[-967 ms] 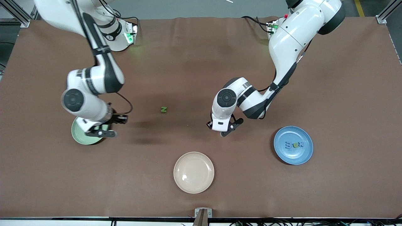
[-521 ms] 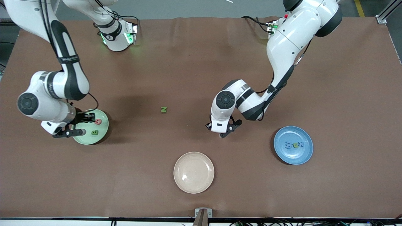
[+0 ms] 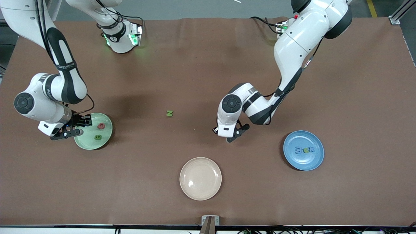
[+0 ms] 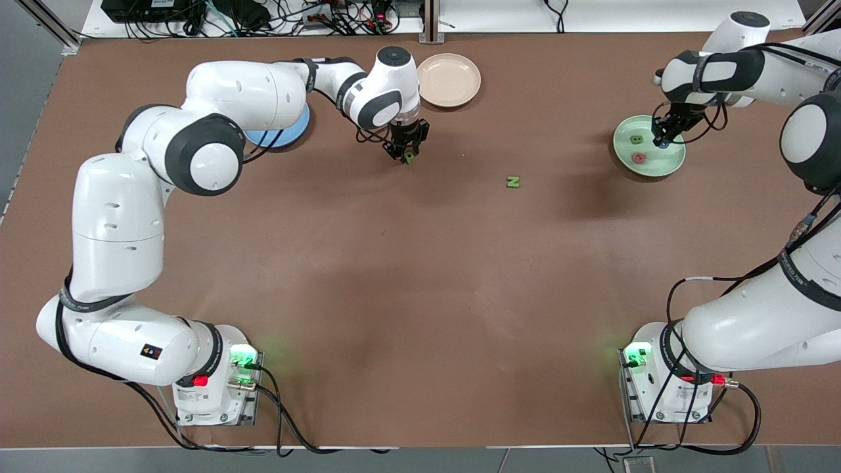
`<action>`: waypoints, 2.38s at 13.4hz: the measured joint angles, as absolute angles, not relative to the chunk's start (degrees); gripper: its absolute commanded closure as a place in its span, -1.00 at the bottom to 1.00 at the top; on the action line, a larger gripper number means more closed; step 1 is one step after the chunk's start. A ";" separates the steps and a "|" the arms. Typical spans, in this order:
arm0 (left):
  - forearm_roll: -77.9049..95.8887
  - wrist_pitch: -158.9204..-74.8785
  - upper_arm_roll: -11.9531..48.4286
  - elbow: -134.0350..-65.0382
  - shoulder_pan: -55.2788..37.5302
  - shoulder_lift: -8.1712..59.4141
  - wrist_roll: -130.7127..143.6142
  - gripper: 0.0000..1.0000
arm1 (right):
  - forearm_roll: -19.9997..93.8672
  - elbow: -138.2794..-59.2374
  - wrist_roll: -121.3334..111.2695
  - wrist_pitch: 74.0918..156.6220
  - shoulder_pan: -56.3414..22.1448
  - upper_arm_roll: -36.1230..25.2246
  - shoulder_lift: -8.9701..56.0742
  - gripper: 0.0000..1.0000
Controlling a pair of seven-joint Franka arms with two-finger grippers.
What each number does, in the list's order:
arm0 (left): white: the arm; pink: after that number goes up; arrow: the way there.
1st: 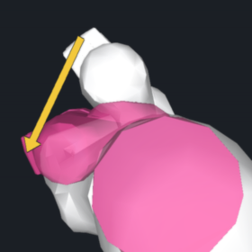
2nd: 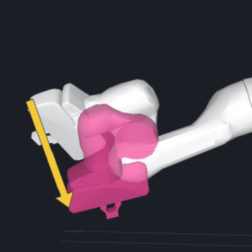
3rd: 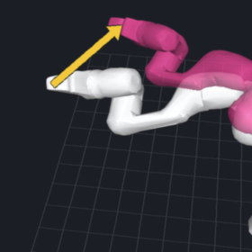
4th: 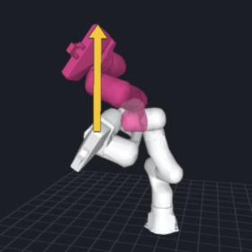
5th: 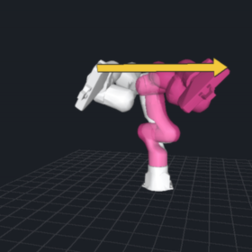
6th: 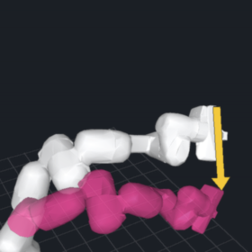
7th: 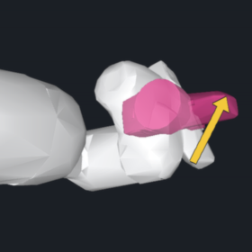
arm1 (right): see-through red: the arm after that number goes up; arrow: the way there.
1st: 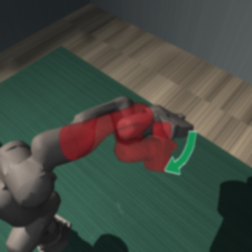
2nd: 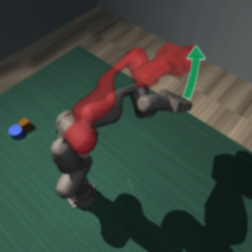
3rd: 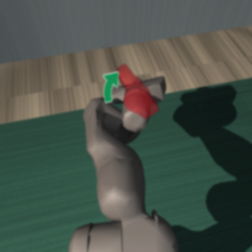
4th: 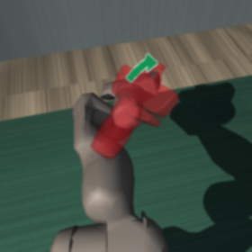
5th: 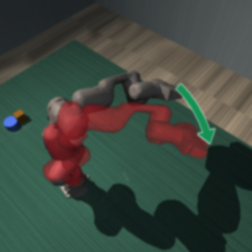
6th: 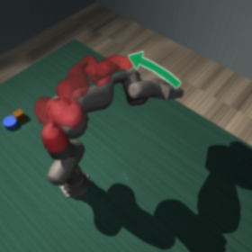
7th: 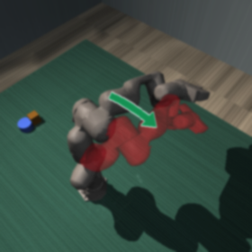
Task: Sort upper and lower case letters into plates
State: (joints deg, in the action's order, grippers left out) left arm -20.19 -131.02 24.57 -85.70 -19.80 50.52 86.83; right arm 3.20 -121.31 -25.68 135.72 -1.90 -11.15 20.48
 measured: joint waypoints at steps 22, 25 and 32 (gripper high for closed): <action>-20.19 -116.62 24.16 -85.97 7.02 43.14 62.77 0.99 | 7.06 -121.72 -4.24 122.38 -15.66 -9.21 12.20 -1.00; -20.47 -116.62 24.19 -89.59 9.90 42.85 61.99 0.91 | 9.54 -122.53 -0.34 127.96 -23.19 -9.10 12.81 -1.00; -21.32 -115.64 24.29 -92.53 12.14 39.38 61.56 -1.00 | 9.88 -122.81 16.96 141.67 -37.10 -9.05 20.99 -1.00</action>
State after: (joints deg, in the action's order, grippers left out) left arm -21.32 -115.64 24.29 -92.53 12.14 39.38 61.56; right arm 9.88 -122.81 16.96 141.67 -37.10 -9.05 20.99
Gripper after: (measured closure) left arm 0.432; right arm 0.000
